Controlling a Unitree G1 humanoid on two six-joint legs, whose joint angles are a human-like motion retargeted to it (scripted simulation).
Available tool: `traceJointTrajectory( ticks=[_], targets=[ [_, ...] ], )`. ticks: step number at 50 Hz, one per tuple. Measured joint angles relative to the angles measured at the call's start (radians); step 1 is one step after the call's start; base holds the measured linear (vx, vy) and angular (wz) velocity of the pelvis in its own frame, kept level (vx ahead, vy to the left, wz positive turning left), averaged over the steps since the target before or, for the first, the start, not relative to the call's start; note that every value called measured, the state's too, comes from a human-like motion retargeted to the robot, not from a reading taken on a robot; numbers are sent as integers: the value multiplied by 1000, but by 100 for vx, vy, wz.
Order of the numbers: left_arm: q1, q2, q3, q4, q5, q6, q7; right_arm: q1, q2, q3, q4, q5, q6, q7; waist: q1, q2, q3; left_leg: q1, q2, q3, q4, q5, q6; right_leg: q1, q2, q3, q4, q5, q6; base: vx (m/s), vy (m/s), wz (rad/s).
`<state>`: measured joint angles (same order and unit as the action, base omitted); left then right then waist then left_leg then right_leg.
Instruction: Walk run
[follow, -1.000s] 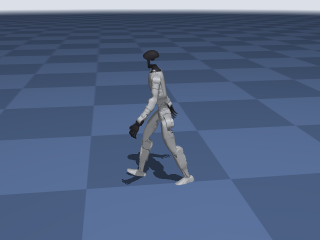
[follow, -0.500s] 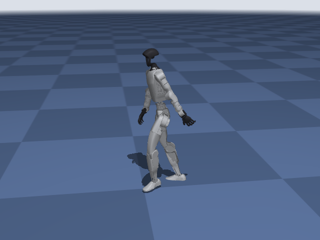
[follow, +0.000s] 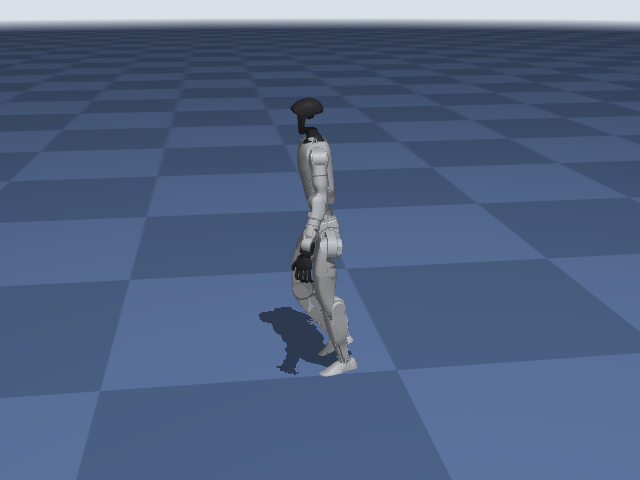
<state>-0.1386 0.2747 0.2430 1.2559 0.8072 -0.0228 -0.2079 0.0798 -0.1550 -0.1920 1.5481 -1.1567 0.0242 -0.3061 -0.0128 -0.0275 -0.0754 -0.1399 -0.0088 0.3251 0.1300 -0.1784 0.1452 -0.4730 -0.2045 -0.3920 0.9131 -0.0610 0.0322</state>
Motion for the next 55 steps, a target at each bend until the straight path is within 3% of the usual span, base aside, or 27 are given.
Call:
traceJointTrajectory(
  ticks=[3, 7, 9, 11, 13, 15, 18, 20, 23, 25, 27, 31, 34, 37, 38, 40, 42, 43, 45, 47, 50, 53, 55],
  targets=[
    [-68, 34, -17, -87, -23, -75, -4, 44, 2, -27, 10, 44, -1, 11, -51, -25, 3, 87, -39, -31, -43, -35, -29, -91, -34, -54, -293, -81, -57, 80, -12, 69],
    [-131, 67, -53, -169, -94, -162, 17, 57, -2, -76, 82, 89, 35, 64, -96, -55, 12, 208, -76, -85, -74, -93, -62, -174, 20, 70, -687, -76, -56, 99, -24, 71],
    [-129, 60, -68, -193, -121, -179, 30, 59, -16, -93, 121, 94, 48, 113, -85, -65, 4, 251, -83, -94, -59, -114, -95, -201, 22, 87, -709, -81, -32, 108, -25, 26],
    [-92, 27, -54, -210, -124, -181, 45, 55, -30, -108, 146, 85, 66, 144, -77, -67, -7, 285, -90, -100, -29, -92, -133, -211, 18, 84, -628, -72, -84, 92, -14, 9],
    [-16, -18, -10, -216, -111, -167, 48, 53, -33, -114, 152, 72, 90, 140, -87, -73, -26, 317, -117, -104, 15, 2, -167, -185, 2, 26, -574, 14, -125, 109, -19, 3],
    [87, -74, 64, -206, -69, -156, 34, 48, -29, -117, 148, 76, 86, 123, -110, -66, -26, 335, -121, -107, 103, 207, -202, -162, -16, 84, -487, 31, -140, 142, -30, 28],
    [220, -161, 144, -78, -9, -141, 67, 48, -16, -149, 107, 88, 47, 111, -94, -105, -22, 295, -57, 107, 392, 483, -166, -18, -74, 115, -497, -54, -121, 124, -22, 13],
    [262, -170, 179, 92, 5, -105, 52, 38, -3, -177, 70, 106, 56, 102, -70, -129, -19, 216, -19, 165, 617, 509, -113, 77, -99, 105, -528, -93, -106, 109, -20, 12],
    [290, -129, 200, 301, 9, 41, -70, -52, 7, -211, 70, 199, 119, 57, -32, -133, -6, 25, 92, 183, 861, 353, -96, 177, -81, 64, -592, -116, -102, 74, -11, 20],
    [324, -108, 216, 373, 41, 138, -126, -120, 5, -202, 78, 289, 142, 34, -2, -119, 8, -100, 109, 144, 891, 305, -134, 253, -32, 44, -671, -108, -103, 57, -6, -37],
    [368, -101, 230, 398, 82, 174, -115, -180, -7, -174, 67, 352, 126, 51, 57, -115, 11, -195, 108, 173, 811, 256, -151, 297, 12, 71, -731, -110, -101, 76, -9, -92],
    [443, -105, 213, 385, 140, 154, -39, -272, -34, -159, -25, 333, 70, 92, 157, -81, 19, -330, 152, 293, 510, 157, -94, 386, 89, 105, -804, -139, -82, 83, -2, -77],
    [464, -126, 216, 370, 170, 129, 5, -305, -51, -119, -138, 277, 53, 67, 184, -33, 36, -399, 94, 207, 190, 153, -94, 488, 153, 107, -856, -172, -65, 66, 5, -36],
    [448, -142, 221, 360, 181, 126, -25, -310, -68, -66, -235, 246, 36, 7, 181, -31, 29, -466, 33, 116, -1, 147, -72, 551, 155, 92, -859, -217, -32, 100, 5, 10],
    [437, -144, 216, 355, 177, 128, -48, -306, -68, -56, -255, 236, 30, -16, 185, -27, 27, -474, 21, 119, -11, 134, -66, 570, 159, 93, -850, -230, -18, 82, 1, 2],
    [402, -146, 205, 333, 166, 134, -96, -290, -55, -44, -286, 217, 23, -57, 182, -26, 23, -489, 5, 86, 41, 168, 6, 605, 165, 91, -832, -240, 24, 72, -3, -1],
    [371, -148, 190, 296, 165, 130, -108, -248, -33, -37, -286, 206, 9, -65, 197, -28, 10, -473, 9, 89, 91, 236, 12, 640, 174, 108, -801, -211, 72, 114, 2, -19],
    [356, -148, 176, 273, 167, 122, -105, -220, -25, -39, -275, 201, -4, -53, 212, -34, 3, -453, 27, 90, 107, 260, -5, 654, 174, 118, -780, -181, 95, 115, 2, -43],
    [317, -150, 157, 226, 166, 95, -82, -170, -8, -42, -229, 179, -34, -20, 259, -67, -1, -450, 37, 90, 192, 213, 19, 655, 138, 142, -700, -69, 129, 106, -3, -84],
    [275, -152, 143, 171, 155, 71, -45, -135, 16, -46, -147, 142, -44, -19, 272, -52, -12, -432, 32, -50, 236, 142, 11, 615, 120, 104, -556, 123, 109, 98, -4, -61],
    [204, -146, 107, 116, 92, 36, 19, -104, 10, -18, -7, 97, -39, -25, 243, -17, -23, -299, 100, 92, 197, 76, 26, 500, 116, 82, -258, 296, 95, 81, 6, -17],
    [108, -106, 118, 121, 26, 26, 71, -93, -1, 21, 83, 32, -11, -61, 197, 4, 2, -205, 76, 40, 153, 40, 17, 349, 39, 69, 5, 162, 24, 70, 5, -42],
    [53, -67, 132, 117, -4, 34, 77, -81, 8, 5, 117, -2, 21, -115, 124, 3, 18, -138, 40, 30, 96, 38, 18, 232, -4, 66, 100, 104, 14, 54, 1, 43]
  ],
)
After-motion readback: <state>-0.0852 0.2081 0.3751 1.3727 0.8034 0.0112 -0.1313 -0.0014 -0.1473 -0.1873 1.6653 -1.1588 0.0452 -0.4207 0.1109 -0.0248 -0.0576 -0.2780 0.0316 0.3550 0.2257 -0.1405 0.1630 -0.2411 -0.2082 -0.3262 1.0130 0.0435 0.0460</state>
